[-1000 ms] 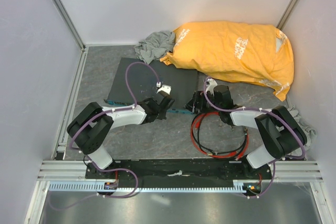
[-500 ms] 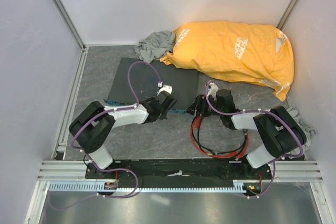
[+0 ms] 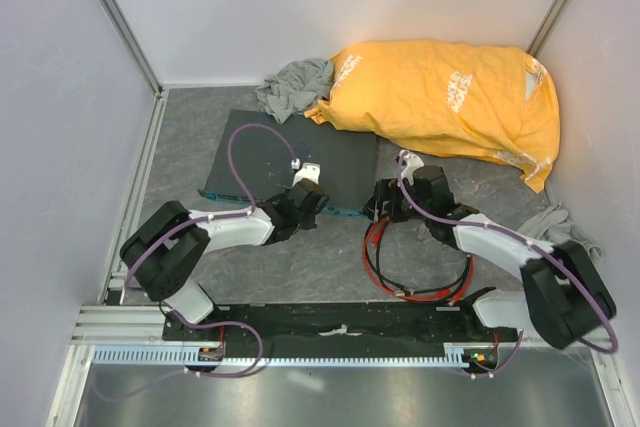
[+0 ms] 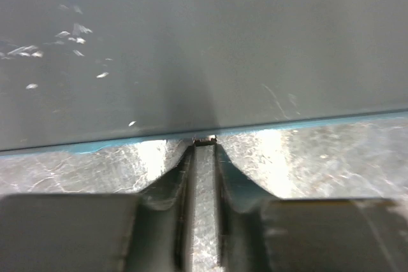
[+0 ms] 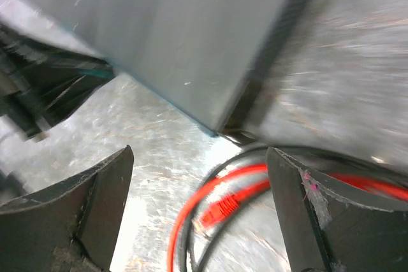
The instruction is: Insert the plug into the switch port
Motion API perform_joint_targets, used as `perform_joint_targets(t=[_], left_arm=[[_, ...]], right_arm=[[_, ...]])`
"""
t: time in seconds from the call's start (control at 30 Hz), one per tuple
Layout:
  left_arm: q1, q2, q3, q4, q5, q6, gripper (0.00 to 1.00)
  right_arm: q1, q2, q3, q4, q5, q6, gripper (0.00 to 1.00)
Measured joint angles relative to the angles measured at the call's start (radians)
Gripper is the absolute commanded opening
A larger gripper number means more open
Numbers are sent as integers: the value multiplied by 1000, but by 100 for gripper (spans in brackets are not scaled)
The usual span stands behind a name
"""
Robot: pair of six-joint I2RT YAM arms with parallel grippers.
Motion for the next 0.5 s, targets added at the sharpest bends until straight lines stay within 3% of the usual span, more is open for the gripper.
perform_joint_targets(t=[0.23, 0.33, 0.5], left_arm=[[13, -318, -118, 71, 21, 3, 78], [15, -468, -134, 49, 38, 32, 89], [15, -678, -134, -43, 65, 101, 91]], right_arm=[[4, -192, 105, -351, 317, -18, 91], [2, -201, 117, -467, 419, -4, 88], [-22, -169, 128, -622, 504, 21, 76]])
